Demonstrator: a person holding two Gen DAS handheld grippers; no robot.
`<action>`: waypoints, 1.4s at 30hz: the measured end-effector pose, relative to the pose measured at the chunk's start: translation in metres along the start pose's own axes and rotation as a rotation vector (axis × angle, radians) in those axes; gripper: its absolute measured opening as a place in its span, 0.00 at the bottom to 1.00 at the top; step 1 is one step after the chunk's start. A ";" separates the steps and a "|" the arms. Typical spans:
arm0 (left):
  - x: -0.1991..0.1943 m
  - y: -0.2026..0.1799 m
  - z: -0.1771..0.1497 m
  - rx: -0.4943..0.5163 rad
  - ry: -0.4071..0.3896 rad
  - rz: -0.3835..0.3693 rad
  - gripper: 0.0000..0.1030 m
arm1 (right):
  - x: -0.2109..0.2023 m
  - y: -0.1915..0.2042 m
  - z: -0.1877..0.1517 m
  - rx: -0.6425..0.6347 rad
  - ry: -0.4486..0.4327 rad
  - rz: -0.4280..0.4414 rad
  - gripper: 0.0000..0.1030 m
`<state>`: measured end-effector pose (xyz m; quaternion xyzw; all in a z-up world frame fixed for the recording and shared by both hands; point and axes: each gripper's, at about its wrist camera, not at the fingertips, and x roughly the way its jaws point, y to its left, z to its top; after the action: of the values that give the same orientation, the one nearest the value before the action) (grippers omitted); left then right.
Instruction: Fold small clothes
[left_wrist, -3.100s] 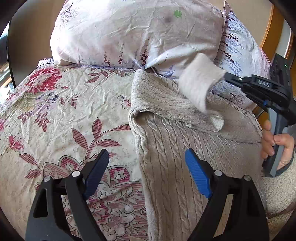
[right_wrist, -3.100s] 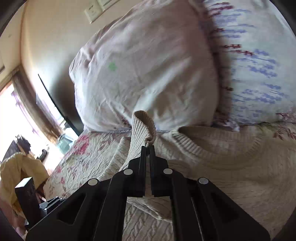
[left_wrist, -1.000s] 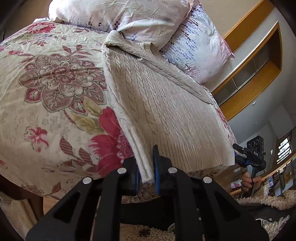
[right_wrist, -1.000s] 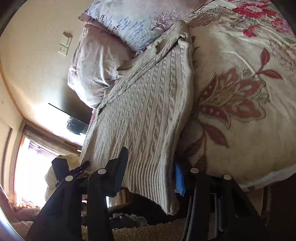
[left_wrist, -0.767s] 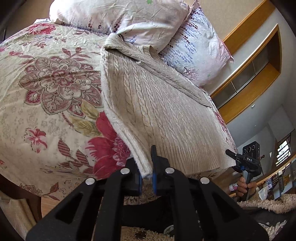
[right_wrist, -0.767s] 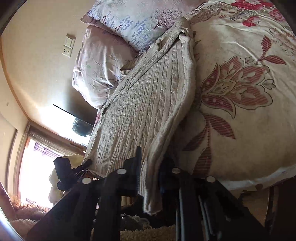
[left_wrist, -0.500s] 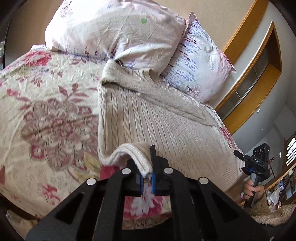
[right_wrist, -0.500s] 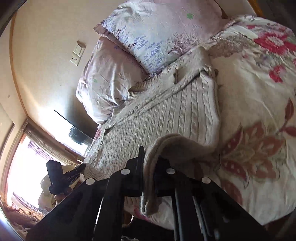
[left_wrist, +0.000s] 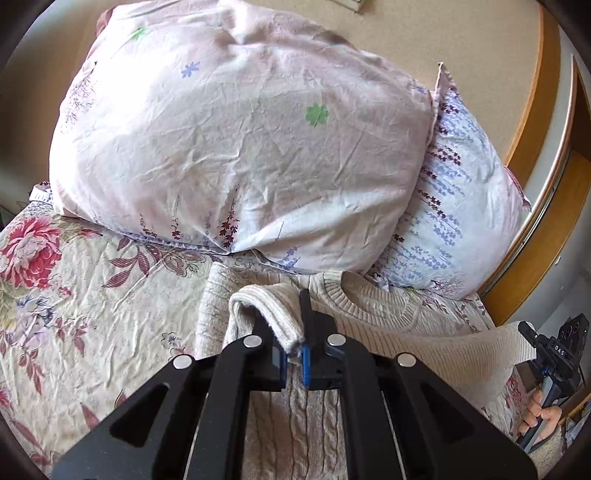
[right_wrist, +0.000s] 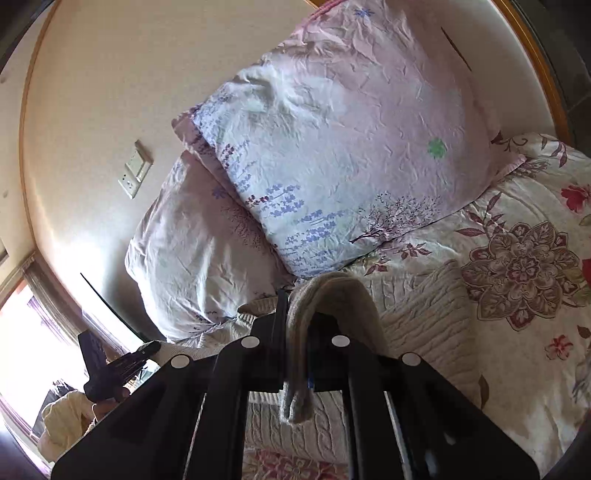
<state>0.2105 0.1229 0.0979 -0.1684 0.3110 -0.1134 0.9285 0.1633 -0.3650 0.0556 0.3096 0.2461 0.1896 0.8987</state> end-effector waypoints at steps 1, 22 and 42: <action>0.010 0.000 0.004 -0.007 0.013 0.000 0.05 | 0.008 -0.005 0.003 0.015 0.005 -0.010 0.08; 0.125 0.029 0.010 -0.164 0.169 0.066 0.06 | 0.105 -0.088 0.010 0.353 0.122 -0.219 0.11; 0.066 0.027 -0.010 0.081 0.169 0.152 0.63 | 0.071 -0.053 0.018 -0.014 0.140 -0.422 0.55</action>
<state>0.2583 0.1248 0.0441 -0.0965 0.3950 -0.0688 0.9110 0.2410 -0.3772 0.0103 0.2311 0.3661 0.0198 0.9012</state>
